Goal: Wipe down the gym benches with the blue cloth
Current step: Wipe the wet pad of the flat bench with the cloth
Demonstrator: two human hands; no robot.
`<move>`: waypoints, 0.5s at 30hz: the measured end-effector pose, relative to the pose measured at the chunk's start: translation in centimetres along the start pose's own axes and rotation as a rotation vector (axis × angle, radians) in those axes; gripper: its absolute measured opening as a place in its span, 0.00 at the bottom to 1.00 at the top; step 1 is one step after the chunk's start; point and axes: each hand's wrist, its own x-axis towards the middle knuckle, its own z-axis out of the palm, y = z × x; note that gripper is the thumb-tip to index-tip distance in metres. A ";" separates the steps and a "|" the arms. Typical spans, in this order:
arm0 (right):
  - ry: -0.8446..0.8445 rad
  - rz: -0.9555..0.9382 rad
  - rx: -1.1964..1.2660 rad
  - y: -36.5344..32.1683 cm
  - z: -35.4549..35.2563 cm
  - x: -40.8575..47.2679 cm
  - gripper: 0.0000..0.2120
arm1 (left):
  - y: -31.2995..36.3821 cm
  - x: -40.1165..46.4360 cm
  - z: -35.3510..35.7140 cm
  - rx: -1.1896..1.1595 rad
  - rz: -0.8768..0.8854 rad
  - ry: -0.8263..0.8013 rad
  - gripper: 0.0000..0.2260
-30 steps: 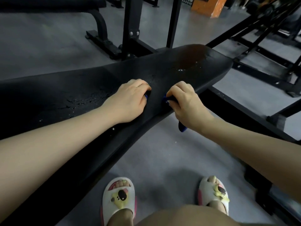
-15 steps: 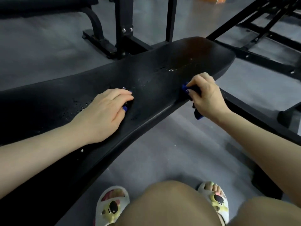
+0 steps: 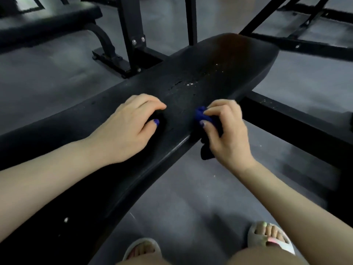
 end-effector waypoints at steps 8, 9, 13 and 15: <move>0.024 -0.151 0.217 -4.9 4.2 -5.1 0.05 | -0.7 2.3 2.3 0.005 -0.049 -0.003 0.19; -0.091 -0.175 0.234 -5.6 4.4 -5.5 0.09 | -0.7 2.3 2.4 0.004 -0.052 -0.001 0.19; -0.330 -0.423 0.209 -5.9 5.5 -6.1 0.05 | -0.7 2.3 2.6 0.003 -0.057 0.001 0.19; -0.257 -0.560 0.230 -4.4 5.4 -5.3 0.03 | -0.8 2.3 2.5 0.005 -0.054 0.000 0.18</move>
